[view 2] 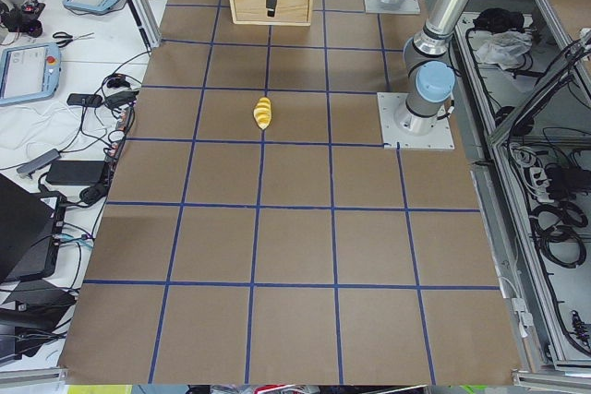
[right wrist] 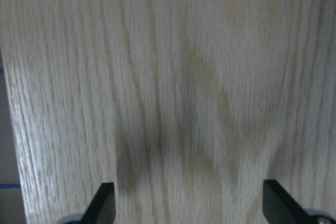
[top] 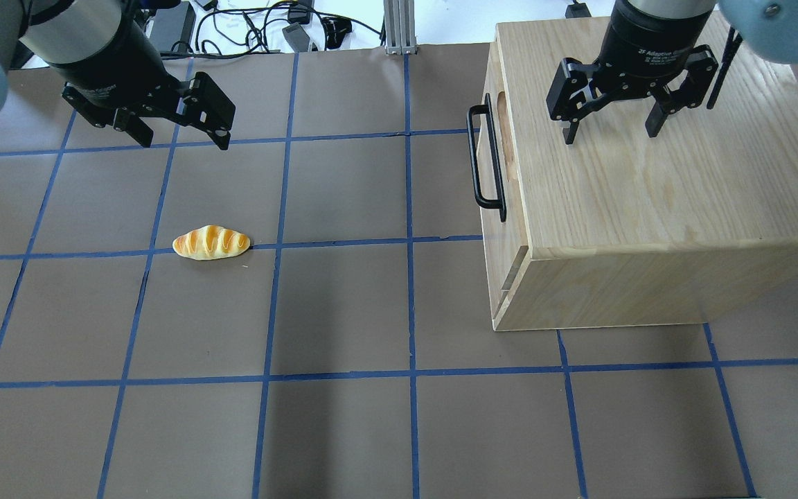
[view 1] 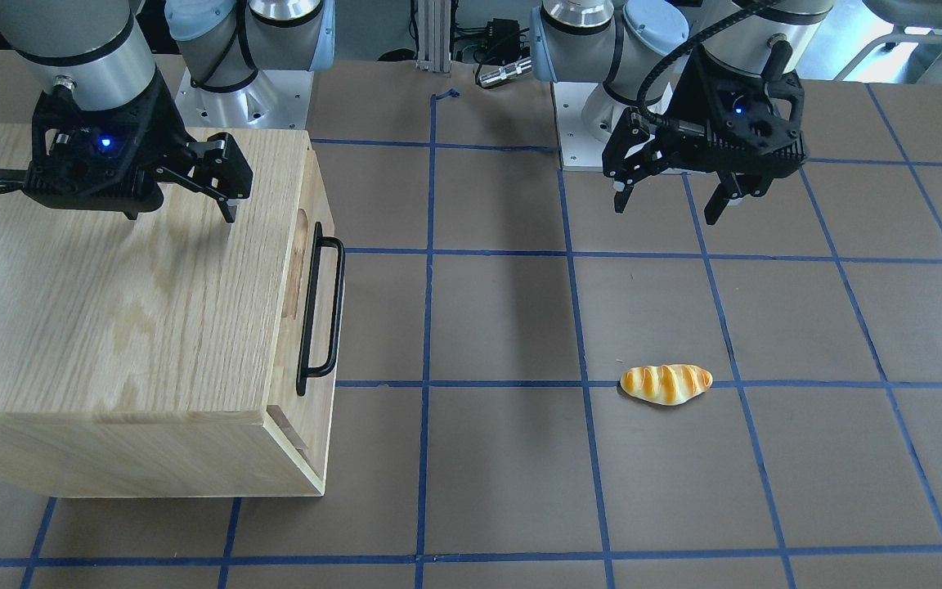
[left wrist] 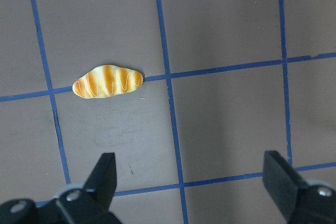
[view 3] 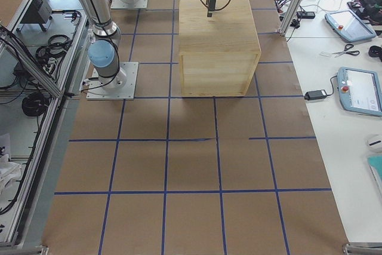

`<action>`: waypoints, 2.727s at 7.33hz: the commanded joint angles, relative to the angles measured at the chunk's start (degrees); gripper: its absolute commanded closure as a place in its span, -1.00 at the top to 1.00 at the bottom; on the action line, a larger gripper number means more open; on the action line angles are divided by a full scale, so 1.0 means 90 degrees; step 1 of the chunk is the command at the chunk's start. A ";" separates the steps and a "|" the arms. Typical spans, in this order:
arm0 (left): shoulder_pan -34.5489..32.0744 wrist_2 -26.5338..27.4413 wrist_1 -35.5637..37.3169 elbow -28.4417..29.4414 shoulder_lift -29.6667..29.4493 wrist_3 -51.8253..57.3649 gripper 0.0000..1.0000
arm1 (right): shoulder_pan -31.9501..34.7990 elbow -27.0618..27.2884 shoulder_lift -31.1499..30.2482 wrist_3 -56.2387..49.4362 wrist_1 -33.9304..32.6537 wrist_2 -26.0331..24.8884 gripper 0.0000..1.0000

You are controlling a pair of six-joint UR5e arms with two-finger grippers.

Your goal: Open upper drawer

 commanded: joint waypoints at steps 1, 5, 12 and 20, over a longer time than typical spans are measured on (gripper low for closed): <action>0.0006 0.0016 0.0042 0.0005 -0.0140 -0.0007 1.00 | 0.0000 0.0010 0.0000 0.0003 0.0000 0.0000 1.00; 0.0016 -0.0003 0.0032 0.0025 -0.0113 -0.0007 1.00 | 0.0000 0.0000 0.0000 -0.0007 0.0000 0.0000 1.00; 0.0025 -0.0003 -0.0007 0.0395 -0.0570 -0.0590 1.00 | 0.0000 0.0000 0.0000 -0.0007 0.0000 0.0000 1.00; -0.0967 -0.0831 0.0879 0.0718 -0.1527 -0.2230 1.00 | 0.0000 0.0010 0.0000 -0.0007 0.0000 0.0000 1.00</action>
